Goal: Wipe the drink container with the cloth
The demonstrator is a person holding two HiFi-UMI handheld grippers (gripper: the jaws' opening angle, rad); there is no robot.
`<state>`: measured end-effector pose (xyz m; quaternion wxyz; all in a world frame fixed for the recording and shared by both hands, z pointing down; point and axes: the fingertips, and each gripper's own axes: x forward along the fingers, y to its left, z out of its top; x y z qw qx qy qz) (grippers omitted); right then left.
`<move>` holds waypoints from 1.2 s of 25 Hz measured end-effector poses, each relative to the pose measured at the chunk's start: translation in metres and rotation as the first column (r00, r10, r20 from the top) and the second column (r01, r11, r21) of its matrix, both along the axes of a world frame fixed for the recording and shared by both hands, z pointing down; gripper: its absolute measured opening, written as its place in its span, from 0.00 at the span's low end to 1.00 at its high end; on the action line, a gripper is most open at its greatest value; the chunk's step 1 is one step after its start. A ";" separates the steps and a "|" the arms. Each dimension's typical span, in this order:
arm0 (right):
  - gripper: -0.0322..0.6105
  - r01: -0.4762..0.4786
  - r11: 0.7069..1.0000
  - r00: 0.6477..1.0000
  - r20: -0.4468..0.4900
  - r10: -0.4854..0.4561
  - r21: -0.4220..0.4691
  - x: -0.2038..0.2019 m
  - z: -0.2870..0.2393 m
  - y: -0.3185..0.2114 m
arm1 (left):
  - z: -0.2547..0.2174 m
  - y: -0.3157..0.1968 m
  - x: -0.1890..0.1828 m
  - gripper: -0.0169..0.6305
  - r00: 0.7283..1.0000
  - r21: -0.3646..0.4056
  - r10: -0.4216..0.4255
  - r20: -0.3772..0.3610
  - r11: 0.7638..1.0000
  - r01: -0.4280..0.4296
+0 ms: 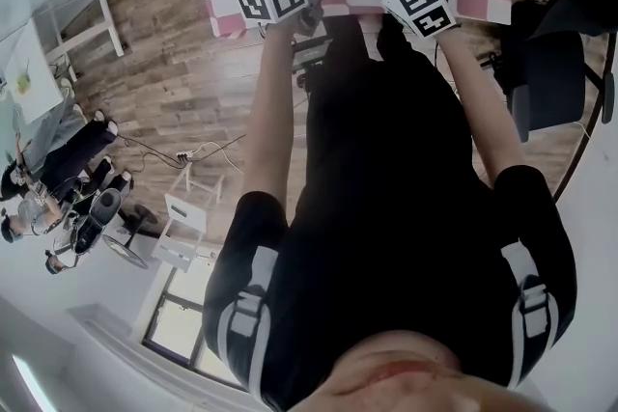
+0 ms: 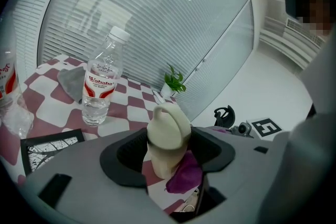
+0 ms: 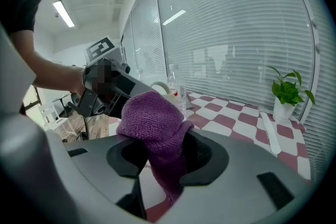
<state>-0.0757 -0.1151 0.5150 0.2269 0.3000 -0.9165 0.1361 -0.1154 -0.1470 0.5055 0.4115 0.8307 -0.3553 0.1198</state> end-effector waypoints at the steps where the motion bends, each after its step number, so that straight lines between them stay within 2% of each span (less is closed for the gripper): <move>1: 0.31 0.003 1.000 1.000 -0.005 -0.003 -0.003 -0.001 0.002 0.000 | 0.000 0.000 0.000 0.45 1.000 0.002 0.006 0.003 1.000 -0.006; 6: 0.43 0.037 0.999 0.999 -0.035 -0.038 -0.018 -0.011 0.010 0.000 | -0.001 0.002 0.001 0.45 1.000 0.006 0.012 0.007 1.000 -0.012; 12: 0.49 0.091 0.996 0.994 -0.059 -0.092 -0.009 -0.024 0.010 -0.004 | -0.001 0.006 -0.003 0.45 1.000 -0.004 0.010 0.009 1.000 -0.010; 21: 0.52 0.155 0.987 0.984 -0.090 -0.151 0.040 -0.038 0.004 -0.007 | -0.002 0.011 -0.002 0.45 0.999 0.002 0.027 0.031 1.000 -0.027; 30: 0.55 0.153 0.988 0.978 -0.143 -0.152 0.002 -0.030 0.034 -0.004 | 0.000 0.011 -0.001 0.45 0.999 0.001 0.027 0.030 1.000 -0.027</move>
